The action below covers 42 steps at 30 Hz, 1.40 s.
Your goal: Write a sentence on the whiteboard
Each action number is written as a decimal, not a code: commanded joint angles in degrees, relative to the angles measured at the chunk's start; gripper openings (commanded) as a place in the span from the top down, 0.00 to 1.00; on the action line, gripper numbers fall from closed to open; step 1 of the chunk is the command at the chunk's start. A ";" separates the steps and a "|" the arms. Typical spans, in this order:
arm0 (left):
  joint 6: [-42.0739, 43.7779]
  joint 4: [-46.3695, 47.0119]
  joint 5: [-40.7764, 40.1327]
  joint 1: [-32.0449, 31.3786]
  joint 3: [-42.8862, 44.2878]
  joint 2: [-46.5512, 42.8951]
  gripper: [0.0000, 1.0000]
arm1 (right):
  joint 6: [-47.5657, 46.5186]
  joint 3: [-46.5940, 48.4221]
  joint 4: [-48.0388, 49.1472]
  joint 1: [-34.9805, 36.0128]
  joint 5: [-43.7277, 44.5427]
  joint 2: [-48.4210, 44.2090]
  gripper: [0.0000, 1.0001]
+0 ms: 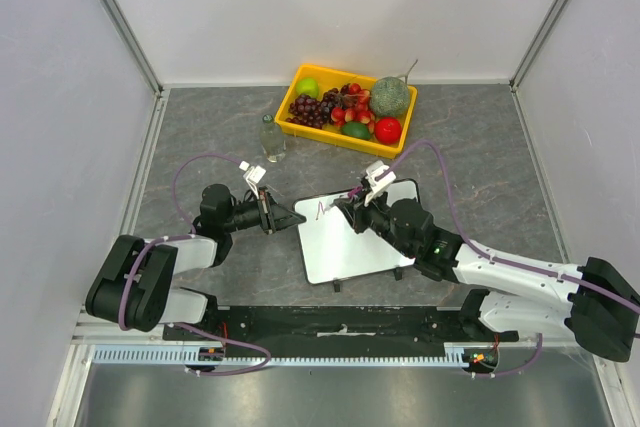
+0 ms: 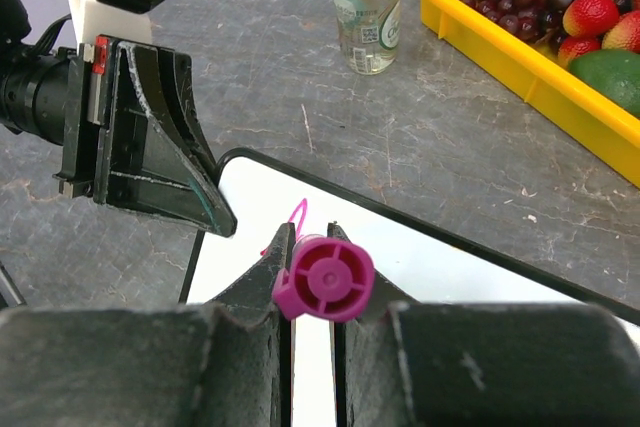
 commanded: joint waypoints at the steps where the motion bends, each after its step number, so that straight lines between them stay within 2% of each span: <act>1: 3.66 -0.38 0.12 -0.22 -0.85 -0.98 0.98 | -2.03 1.98 -1.43 -0.46 5.62 0.74 1.00; 16: 3.75 -1.00 0.30 -0.22 -0.85 -1.69 0.98 | -2.91 3.30 -1.69 -0.46 8.35 1.00 1.00; 32: 3.84 -1.52 0.12 -0.22 -0.59 -1.69 0.98 | -1.41 -0.91 -5.56 -0.37 3.78 -3.04 1.00; 42: 6.47 -6.88 -0.49 -0.22 0.47 -4.06 0.98 | -0.89 -3.11 -6.62 -0.37 0.26 -5.68 1.00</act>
